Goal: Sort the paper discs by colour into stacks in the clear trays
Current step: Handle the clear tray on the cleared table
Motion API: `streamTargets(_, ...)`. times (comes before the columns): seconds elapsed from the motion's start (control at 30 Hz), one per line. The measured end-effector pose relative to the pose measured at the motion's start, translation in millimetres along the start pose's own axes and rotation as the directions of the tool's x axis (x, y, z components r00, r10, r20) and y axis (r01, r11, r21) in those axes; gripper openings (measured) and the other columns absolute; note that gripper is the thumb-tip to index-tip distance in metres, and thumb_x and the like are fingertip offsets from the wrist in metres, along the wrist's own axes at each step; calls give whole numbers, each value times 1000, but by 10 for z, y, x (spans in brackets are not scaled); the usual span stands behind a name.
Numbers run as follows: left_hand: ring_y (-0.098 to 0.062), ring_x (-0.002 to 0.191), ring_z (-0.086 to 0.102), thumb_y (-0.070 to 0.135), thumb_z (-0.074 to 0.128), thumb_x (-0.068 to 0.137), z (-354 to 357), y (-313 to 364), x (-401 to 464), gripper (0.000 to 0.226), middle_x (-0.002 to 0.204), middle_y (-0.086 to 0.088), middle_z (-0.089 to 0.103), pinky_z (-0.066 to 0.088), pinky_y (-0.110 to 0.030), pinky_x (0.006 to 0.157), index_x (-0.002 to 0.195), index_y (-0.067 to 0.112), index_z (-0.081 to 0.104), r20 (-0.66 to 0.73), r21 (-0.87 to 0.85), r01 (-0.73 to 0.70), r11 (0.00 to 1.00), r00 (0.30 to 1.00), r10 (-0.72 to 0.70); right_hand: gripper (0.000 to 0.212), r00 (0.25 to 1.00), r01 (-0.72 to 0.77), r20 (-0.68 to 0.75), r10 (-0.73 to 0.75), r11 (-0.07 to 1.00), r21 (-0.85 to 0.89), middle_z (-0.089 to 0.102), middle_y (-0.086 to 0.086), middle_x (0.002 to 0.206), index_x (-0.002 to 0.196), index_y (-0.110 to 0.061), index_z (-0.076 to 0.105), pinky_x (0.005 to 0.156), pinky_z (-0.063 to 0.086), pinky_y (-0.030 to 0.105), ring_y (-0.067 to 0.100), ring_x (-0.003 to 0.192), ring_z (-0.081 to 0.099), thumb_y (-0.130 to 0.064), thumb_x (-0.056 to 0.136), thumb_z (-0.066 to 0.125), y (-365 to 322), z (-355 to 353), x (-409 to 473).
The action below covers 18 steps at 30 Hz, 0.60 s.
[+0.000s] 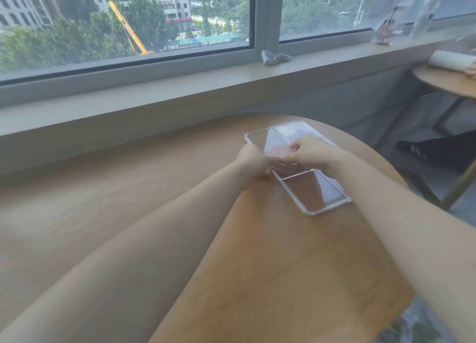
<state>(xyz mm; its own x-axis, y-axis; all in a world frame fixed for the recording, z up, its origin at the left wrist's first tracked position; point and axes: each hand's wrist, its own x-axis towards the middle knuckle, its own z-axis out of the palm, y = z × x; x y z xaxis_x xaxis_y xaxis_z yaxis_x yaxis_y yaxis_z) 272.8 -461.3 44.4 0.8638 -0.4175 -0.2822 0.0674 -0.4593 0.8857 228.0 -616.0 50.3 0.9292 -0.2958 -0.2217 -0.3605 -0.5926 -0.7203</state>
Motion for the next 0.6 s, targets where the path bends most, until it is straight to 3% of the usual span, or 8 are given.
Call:
streamTargets(0.2, -20, 86, 63, 17, 81, 82, -59, 15, -17, 47, 114, -8, 68, 52, -29, 85, 124, 6, 64, 68, -33, 17, 999, 998, -15, 30, 989, -54, 138, 57, 998, -29, 66, 2, 81, 91, -12, 70, 70, 37, 30, 21, 75, 53, -39, 81, 77, -35, -89, -1)
streamTargets(0.27, -21, 96, 66, 13, 82, 82, -64, -5, -25, 55, 121, -9, 65, 54, -30, 93, 131, 7, 58, 81, -104, 31, 994, 996, -23, 43, 984, -68, 165, 69, 998, -10, 69, 3, 86, 97, -10, 71, 74, 37, 33, 23, 78, 55, -43, 72, 81, -41, -112, -32)
streamTargets(0.33, -21, 99, 66, 9, 82, 80, -69, -43, -47, 56, 120, -12, 66, 54, -32, 94, 131, 6, 57, 96, -161, 20, 987, 995, -4, 42, 988, -53, 147, 48, 998, 30, 71, 4, 100, 107, -11, 66, 78, 41, 33, 21, 87, 60, -34, 76, 82, -32, -110, -82)
streamTargets(0.47, -17, 86, 61, 3, 79, 79, -114, -104, -229, 35, 95, -2, 68, 51, -28, 86, 112, 12, 69, 87, -142, -88, 986, 991, 101, 51, 997, 23, 66, -30, 994, 108, 61, 1, 111, 121, -19, 49, 69, 43, 22, 10, 96, 60, -16, 81, 80, -92, -18, -277)
streamTargets(0.53, -13, 84, 64, 1, 78, 79, -197, -129, -363, 36, 92, 2, 68, 52, -25, 83, 113, 12, 69, 45, -144, -160, 977, 985, 168, 50, 991, 134, -6, -134, 988, 78, 60, -3, 111, 121, -22, 47, 68, 43, 20, 8, 95, 59, -15, 82, 78, -195, 80, -397)
streamTargets(0.6, -7, 78, 66, -3, 73, 82, -361, -177, -549, 35, 94, 1, 70, 52, -16, 69, 115, 10, 67, -23, -127, -246, 961, 969, 245, 49, 964, 263, -58, -260, 963, 55, 61, -8, 111, 122, -27, 50, 73, 45, 21, 8, 99, 60, -17, 83, 78, -320, 246, -518)
